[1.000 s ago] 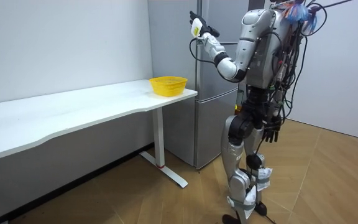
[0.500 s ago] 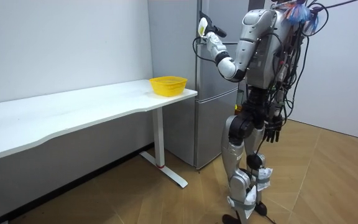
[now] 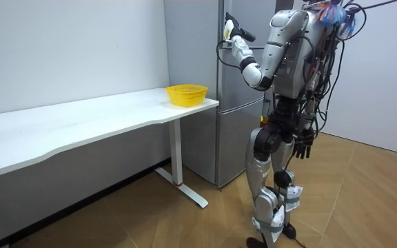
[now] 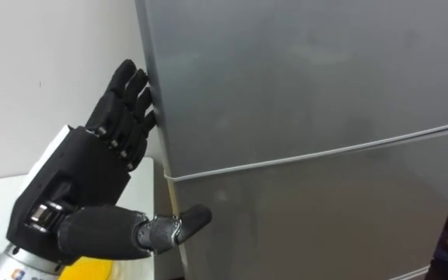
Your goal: Retrieve from the upper fridge
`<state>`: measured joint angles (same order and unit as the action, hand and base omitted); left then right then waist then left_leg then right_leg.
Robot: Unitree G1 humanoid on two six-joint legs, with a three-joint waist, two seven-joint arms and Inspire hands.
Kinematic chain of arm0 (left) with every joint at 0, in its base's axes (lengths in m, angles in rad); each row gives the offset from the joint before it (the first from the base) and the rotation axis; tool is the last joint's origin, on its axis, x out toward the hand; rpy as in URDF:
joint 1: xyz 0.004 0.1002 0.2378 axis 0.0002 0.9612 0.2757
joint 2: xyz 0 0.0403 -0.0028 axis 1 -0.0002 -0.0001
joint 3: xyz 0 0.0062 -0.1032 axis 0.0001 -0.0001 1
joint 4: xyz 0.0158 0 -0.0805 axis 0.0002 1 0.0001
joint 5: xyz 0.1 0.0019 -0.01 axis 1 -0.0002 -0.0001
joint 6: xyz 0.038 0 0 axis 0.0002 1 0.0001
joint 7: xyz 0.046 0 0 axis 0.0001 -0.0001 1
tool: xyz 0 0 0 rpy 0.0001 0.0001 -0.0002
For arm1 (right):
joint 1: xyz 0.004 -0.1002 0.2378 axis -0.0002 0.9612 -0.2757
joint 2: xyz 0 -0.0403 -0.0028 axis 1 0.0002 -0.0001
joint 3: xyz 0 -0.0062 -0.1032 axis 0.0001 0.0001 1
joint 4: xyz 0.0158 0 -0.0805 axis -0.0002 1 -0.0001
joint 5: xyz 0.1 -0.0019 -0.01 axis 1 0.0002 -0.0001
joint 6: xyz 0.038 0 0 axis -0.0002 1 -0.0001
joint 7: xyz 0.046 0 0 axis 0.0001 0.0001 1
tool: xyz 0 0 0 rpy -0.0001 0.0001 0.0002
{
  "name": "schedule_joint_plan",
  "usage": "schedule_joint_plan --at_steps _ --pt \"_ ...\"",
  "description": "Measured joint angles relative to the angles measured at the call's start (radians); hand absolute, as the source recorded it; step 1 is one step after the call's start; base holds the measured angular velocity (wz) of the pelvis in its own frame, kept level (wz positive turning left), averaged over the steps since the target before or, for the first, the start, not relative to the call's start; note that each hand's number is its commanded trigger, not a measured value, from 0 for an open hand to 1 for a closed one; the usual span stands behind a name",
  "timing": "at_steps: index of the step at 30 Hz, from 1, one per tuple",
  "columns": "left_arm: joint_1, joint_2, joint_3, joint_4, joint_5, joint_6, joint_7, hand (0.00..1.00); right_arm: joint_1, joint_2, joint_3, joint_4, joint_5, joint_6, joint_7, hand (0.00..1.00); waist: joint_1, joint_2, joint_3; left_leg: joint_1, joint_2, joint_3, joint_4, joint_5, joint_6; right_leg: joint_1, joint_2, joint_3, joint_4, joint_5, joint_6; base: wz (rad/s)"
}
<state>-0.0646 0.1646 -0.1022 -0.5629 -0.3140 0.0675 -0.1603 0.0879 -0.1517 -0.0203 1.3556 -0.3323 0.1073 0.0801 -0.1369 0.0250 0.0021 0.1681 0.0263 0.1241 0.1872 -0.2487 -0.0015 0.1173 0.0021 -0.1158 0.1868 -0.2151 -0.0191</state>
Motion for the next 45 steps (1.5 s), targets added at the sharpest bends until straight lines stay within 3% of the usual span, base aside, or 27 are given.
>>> schedule_joint_plan --at_steps 1,2,4,6,7,8,9,15,17,23,45 --pt "0.0 0.0 0.0 0.0 0.001 0.0 0.0 0.0 -0.002 0.0 0.0 0.005 0.0 0.0 0.002 0.0 -0.001 0.002 0.0011 -0.001 0.0 0.003 0.0 0.0 0.0 0.0 0.0 0.001 0.0 0.001 0.001 0.0" --pt "0.0 0.0 0.0 0.0 0.001 -0.001 0.0 0.09 -0.003 -0.001 0.0 0.008 -0.001 -0.001 0.004 0.0 -0.001 0.003 0.002 -0.001 0.0 0.004 0.0 0.0 0.0 0.0 -0.001 0.002 -0.001 0.001 0.002 0.0" --pt "0.0 0.0 -0.001 0.0 0.0 -0.001 0.0 0.41 -0.003 -0.002 0.0 0.009 0.0 -0.002 0.006 0.0 -0.002 0.005 0.0036 -0.001 -0.001 0.005 -0.001 0.0 0.0 0.002 0.0 0.002 -0.001 0.003 0.003 0.0" --pt "0.0 0.0 -0.001 0.0 0.0 -0.002 0.001 0.62 -0.004 -0.002 0.0 0.009 0.0 -0.004 0.006 0.0 -0.002 0.007 0.0059 -0.001 -0.001 0.005 -0.001 0.0 0.0 0.003 0.0 0.002 -0.001 0.005 0.003 0.0" --pt "0.0 0.0 -0.002 0.0 0.0 -0.003 0.005 0.84 -0.007 -0.002 0.002 0.009 0.0 -0.004 0.006 0.0 -0.002 0.008 0.0073 -0.001 -0.001 0.005 -0.001 0.0 0.0 0.003 -0.001 0.002 -0.001 0.005 0.003 0.0" --pt "0.0 0.0 0.002 0.0 0.001 -0.002 0.017 0.87 -0.011 -0.002 0.009 0.009 -0.001 -0.005 0.005 0.0 -0.003 0.007 0.0078 -0.001 -0.001 0.005 -0.001 0.0 0.0 0.003 -0.001 0.002 -0.001 0.005 0.003 0.0" --pt "0.0 0.0 0.004 0.001 0.001 -0.002 0.028 1.0 -0.012 -0.002 0.014 0.009 -0.001 -0.005 0.005 0.0 -0.002 0.007 0.0079 -0.001 -0.001 0.005 -0.002 0.0 0.0 0.003 -0.001 0.002 -0.001 0.005 0.003 0.04" --pt "0.0 -0.006 0.019 0.003 0.0 -0.013 0.061 1.0 -0.029 -0.004 0.038 0.01 -0.001 -0.006 0.006 0.0 -0.002 0.005 0.0095 -0.001 -0.002 0.005 -0.003 0.0 0.0 0.004 -0.002 0.002 -0.002 0.006 0.004 0.01" --pt "-0.003 -0.006 0.016 0.003 -0.01 -0.026 0.062 0.0 -0.031 -0.004 0.038 0.009 -0.001 -0.007 0.005 0.0 -0.002 0.005 0.0096 -0.001 -0.003 0.005 -0.003 0.0 0.0 0.004 -0.002 0.003 -0.003 0.006 0.005 0.0" --pt "-0.01 -0.006 -0.009 0.003 -0.013 -0.049 0.046 0.0 -0.03 -0.004 0.038 0.009 -0.001 -0.009 0.002 0.0 -0.002 0.005 0.0097 0.0 -0.002 0.005 -0.003 0.0 0.0 0.003 -0.002 0.004 -0.002 0.006 0.005 0.0" --pt "-0.01 -0.003 -0.02 0.003 -0.047 -0.044 0.034 0.0 -0.028 -0.005 0.039 0.012 0.0 -0.019 0.011 0.0 -0.002 0.001 0.007 -0.003 -0.003 0.005 -0.002 0.001 0.001 -0.001 -0.001 0.01 -0.001 0.008 0.007 0.0"
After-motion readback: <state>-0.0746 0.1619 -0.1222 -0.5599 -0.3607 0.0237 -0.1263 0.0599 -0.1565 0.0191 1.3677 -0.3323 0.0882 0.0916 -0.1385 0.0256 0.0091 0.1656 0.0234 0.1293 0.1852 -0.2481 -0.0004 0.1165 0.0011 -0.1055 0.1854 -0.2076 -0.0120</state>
